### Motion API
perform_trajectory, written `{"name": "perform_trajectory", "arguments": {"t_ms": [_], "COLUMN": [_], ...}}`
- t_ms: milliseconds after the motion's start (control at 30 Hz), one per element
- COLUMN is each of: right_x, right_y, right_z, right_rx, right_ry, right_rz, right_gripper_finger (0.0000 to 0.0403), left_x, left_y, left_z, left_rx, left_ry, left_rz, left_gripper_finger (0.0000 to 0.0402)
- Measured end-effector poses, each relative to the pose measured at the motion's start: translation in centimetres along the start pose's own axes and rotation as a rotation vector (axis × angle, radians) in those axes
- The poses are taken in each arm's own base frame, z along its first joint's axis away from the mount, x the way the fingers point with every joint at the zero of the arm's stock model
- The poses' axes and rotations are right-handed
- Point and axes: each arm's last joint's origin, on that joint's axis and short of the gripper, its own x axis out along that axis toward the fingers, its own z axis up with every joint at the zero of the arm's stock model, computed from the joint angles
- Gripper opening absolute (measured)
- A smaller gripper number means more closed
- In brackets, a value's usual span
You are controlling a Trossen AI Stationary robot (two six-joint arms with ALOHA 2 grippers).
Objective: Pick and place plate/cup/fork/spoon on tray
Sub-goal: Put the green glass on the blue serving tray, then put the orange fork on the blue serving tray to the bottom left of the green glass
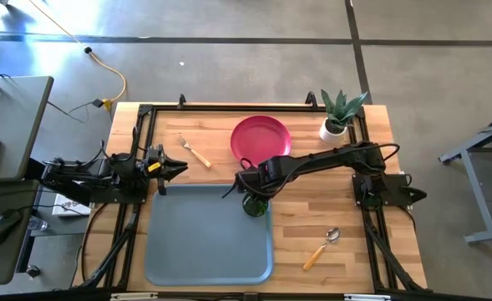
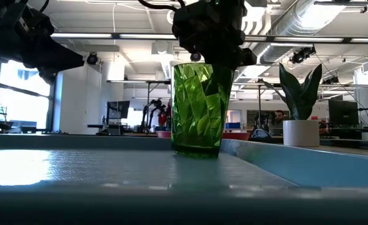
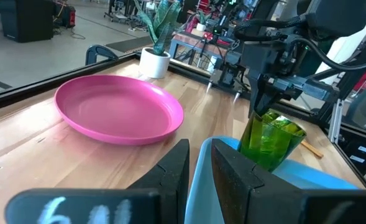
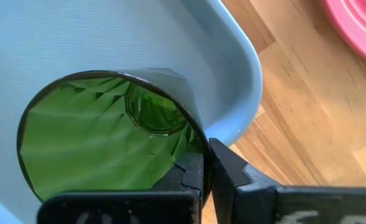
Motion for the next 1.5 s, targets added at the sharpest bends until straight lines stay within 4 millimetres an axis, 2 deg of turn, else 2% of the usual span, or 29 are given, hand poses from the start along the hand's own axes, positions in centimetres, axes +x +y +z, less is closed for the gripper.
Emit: {"name": "perform_trajectory", "arguments": {"t_ms": [367,700,1100,1500], "right_x": [0.0,0.0,-0.1,-3.0], "right_y": [0.0,0.2,0.2,0.5], "right_z": [0.0,0.2,0.2,0.7], "right_rx": [-0.008,-0.008,-0.002,0.002], "right_ry": [0.0,-0.023,-0.027,-0.072], "right_rz": [0.0,0.019,0.022,-0.008], "right_gripper_finger": [0.0002,0.0069,0.0073,0.0074], "left_x": [0.0,0.0,0.0,0.0], "left_y": [0.0,0.0,0.0,0.0], "left_z": [0.0,0.0,0.0,0.0], "left_rx": [0.0,0.001,0.001,0.0], "left_ry": [0.0,0.0,0.0,-0.001], "left_rz": [0.0,0.0,0.0,-0.001], "left_gripper_finger": [0.0058,0.0058,0.0058,0.0058]}}
